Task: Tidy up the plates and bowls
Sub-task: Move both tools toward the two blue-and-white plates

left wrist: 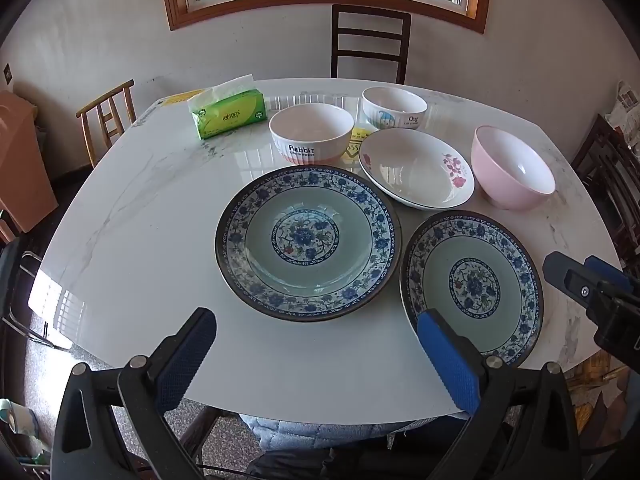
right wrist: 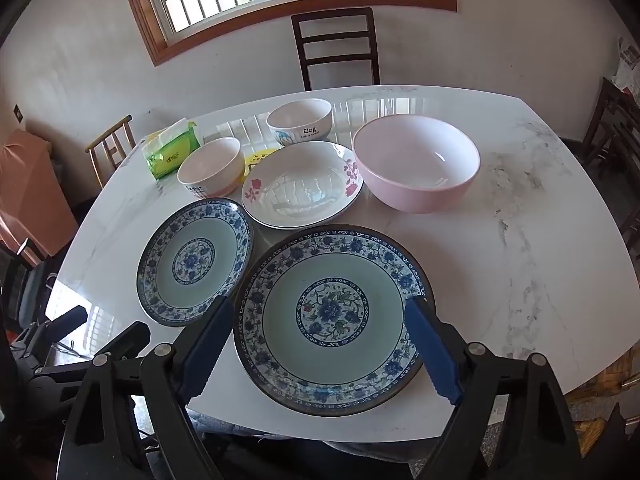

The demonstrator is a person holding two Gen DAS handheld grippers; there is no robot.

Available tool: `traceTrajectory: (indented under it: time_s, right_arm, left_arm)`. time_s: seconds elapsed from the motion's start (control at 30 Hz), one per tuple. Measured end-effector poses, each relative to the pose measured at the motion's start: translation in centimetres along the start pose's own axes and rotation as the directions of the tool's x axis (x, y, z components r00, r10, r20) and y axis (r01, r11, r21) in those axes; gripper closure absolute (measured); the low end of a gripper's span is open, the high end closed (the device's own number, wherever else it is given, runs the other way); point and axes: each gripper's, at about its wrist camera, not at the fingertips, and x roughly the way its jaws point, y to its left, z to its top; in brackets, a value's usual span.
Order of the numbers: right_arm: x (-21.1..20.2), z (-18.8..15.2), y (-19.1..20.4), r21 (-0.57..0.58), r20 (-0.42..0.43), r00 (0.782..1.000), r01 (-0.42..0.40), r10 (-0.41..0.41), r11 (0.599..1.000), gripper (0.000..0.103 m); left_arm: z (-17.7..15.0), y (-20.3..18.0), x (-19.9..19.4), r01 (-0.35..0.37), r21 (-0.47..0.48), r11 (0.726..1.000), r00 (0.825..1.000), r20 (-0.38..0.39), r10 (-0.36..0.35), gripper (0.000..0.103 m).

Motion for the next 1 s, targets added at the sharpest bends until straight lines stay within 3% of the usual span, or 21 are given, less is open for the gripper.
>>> traceTrajectory:
  time_s: [1.0]
  right_arm:
    - [0.21, -0.29, 0.56, -0.013, 0.000, 1.000, -0.008, 0.008, 1.000, 0.023]
  left_arm:
    - [-0.05, 0.00, 0.11, 0.006, -0.005, 1.000, 1.000, -0.009, -0.006, 0.000]
